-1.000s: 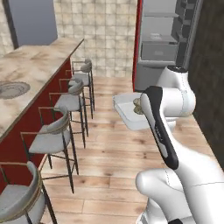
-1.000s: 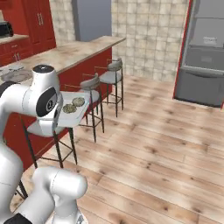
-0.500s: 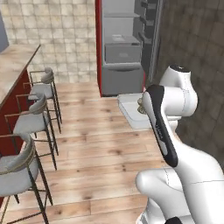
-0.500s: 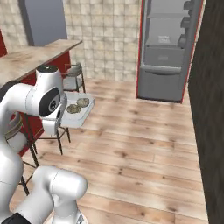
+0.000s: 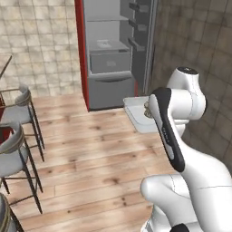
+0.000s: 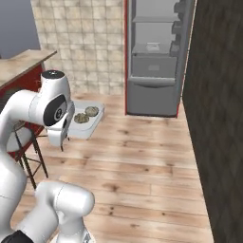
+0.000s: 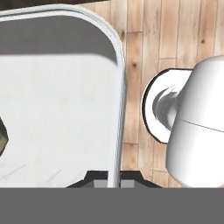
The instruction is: Place two dumplings into each of the tupperware containers and then place the containers in the fridge.
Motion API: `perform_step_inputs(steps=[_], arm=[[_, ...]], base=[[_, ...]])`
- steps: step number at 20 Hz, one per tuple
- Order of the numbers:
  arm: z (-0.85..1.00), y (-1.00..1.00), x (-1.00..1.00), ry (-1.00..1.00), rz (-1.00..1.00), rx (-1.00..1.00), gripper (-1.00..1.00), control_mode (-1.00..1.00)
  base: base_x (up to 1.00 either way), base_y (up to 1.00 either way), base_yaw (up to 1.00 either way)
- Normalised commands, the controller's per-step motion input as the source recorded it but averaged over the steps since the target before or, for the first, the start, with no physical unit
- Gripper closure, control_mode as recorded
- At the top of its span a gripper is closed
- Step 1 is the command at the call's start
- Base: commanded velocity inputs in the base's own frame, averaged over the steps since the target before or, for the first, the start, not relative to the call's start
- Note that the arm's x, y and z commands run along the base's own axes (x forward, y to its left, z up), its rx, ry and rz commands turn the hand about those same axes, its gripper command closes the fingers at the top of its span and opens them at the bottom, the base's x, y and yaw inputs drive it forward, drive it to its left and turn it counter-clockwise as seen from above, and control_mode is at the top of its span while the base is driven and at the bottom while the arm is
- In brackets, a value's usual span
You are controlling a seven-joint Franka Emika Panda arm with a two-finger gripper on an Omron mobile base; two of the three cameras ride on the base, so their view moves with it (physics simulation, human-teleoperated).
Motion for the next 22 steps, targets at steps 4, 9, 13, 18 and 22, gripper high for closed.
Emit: perform_step_inputs(steps=[4,9,13,18,22], arm=[[0.0,0.0,0.0,0.0,0.0,0.0,1.0,1.0],[0.0,0.0,0.0,0.0,0.0,0.0,1.0,1.0],[0.0,0.0,0.0,0.0,0.0,0.0,1.0,1.0],[0.0,0.0,0.0,0.0,0.0,0.0,1.0,1.0],[0.0,0.0,0.0,0.0,0.0,0.0,1.0,1.0]], base=[[1.0,-0.5,0.0],[1.0,-0.34,0.0],[1.0,-0.05,0.0],[1.0,-0.41,0.0],[1.0,-0.39,0.0]])
